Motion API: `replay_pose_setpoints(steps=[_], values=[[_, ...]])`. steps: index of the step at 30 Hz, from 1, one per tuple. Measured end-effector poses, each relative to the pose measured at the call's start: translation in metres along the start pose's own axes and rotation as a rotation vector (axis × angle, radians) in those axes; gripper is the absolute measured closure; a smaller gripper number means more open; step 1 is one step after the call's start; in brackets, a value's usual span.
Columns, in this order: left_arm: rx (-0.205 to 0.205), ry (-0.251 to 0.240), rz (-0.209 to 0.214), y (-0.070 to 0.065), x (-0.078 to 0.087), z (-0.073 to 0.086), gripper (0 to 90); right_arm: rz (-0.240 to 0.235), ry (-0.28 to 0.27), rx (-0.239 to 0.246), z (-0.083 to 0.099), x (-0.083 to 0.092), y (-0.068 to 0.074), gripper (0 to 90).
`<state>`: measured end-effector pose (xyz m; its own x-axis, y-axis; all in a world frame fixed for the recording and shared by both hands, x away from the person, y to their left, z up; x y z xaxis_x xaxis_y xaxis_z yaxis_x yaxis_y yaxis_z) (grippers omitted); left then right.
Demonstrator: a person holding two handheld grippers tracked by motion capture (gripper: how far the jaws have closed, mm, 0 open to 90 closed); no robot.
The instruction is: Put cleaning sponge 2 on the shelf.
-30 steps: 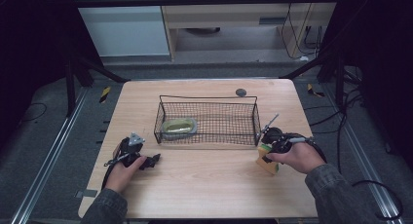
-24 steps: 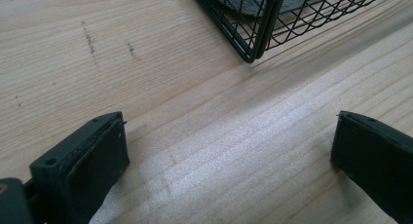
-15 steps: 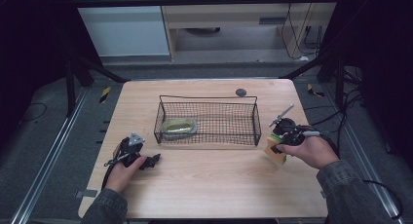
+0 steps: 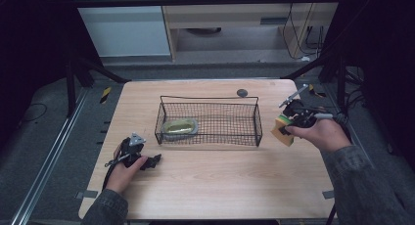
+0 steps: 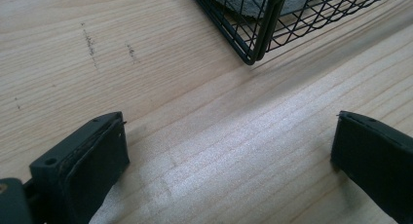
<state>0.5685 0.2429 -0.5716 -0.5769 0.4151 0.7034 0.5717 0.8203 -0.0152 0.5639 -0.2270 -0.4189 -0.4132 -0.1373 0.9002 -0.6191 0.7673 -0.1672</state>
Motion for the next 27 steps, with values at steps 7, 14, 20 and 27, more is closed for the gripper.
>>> replay_pose_setpoints(steps=[7, 14, 20, 27], values=[[0.003, -0.004, 0.000, 0.000, 0.000, 0.000, 0.0, 0.046, -0.047, -0.008, -0.032, 0.027, -0.023, 64.2], [0.003, -0.004, 0.000, 0.000, 0.000, 0.000, 0.0, 0.080, -0.079, 0.001, -0.057, 0.040, -0.030, 64.4], [0.006, -0.001, -0.003, 0.000, -0.001, -0.001, 0.0, 0.101, -0.091, 0.016, -0.075, 0.043, -0.032, 64.5], [0.009, -0.003, -0.004, 0.000, -0.001, -0.001, 0.0, 0.106, -0.110, 0.005, -0.093, 0.037, -0.038, 64.6]])
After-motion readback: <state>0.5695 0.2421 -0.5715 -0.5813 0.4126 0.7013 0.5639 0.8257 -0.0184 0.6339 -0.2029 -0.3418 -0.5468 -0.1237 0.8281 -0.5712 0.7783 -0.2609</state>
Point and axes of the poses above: each handheld gripper's, and its own axes: x roughly backward along the jaws, z roughly out of its underside, y roughly to its left, the point moved 9 cm from there along -x, roughly forward along the jaws, and after that the axes turned 3 degrees about z, right-handed, at the moved point
